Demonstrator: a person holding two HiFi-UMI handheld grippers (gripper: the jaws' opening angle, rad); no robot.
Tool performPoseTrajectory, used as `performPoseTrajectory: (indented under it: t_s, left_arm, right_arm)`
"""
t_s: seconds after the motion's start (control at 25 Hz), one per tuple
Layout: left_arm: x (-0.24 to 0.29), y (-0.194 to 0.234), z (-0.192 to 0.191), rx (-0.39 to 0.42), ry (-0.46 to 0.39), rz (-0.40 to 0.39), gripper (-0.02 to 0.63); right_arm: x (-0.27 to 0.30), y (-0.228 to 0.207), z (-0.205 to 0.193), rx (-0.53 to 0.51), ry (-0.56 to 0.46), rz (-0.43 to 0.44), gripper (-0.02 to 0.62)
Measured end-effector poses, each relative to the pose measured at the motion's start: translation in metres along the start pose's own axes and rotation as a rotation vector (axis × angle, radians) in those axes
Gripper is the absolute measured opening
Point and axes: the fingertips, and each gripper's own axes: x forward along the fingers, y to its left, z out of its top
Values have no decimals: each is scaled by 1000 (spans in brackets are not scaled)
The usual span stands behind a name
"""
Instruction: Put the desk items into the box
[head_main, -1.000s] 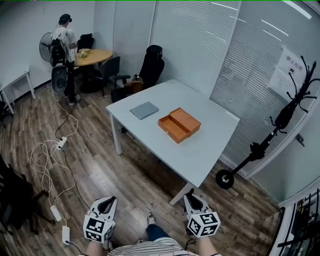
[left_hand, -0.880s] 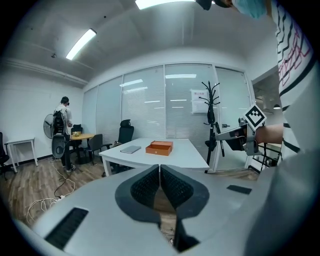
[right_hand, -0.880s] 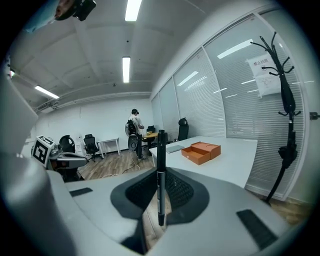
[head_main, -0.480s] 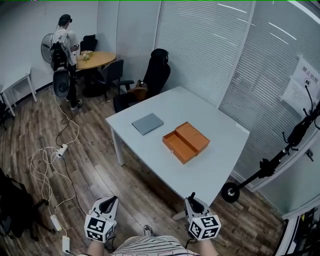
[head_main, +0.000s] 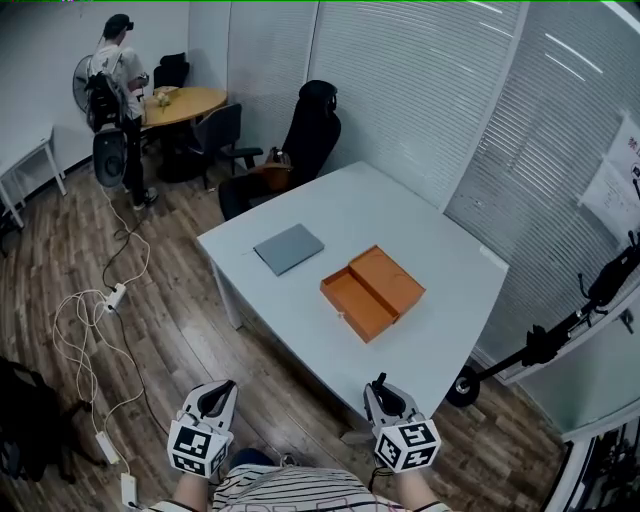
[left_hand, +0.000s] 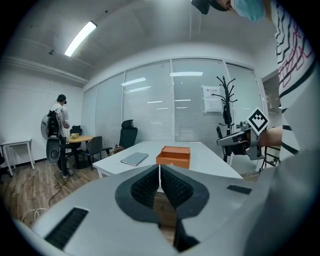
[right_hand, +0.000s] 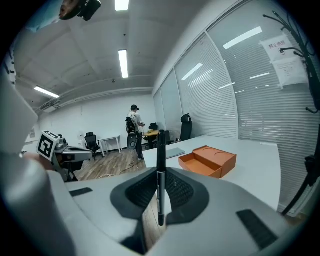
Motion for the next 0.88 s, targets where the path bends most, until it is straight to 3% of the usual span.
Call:
performPoseTrajectory:
  t_s: [0.36,0.88]
  left_arm:
    - [64,42,6,0,8,-83,29]
    - [175,124,45,95,5,-375,29]
  right_arm:
    - [58,-6,34,3,-40,-54,61]
    - [139,-13,69,37,-51,-343,61]
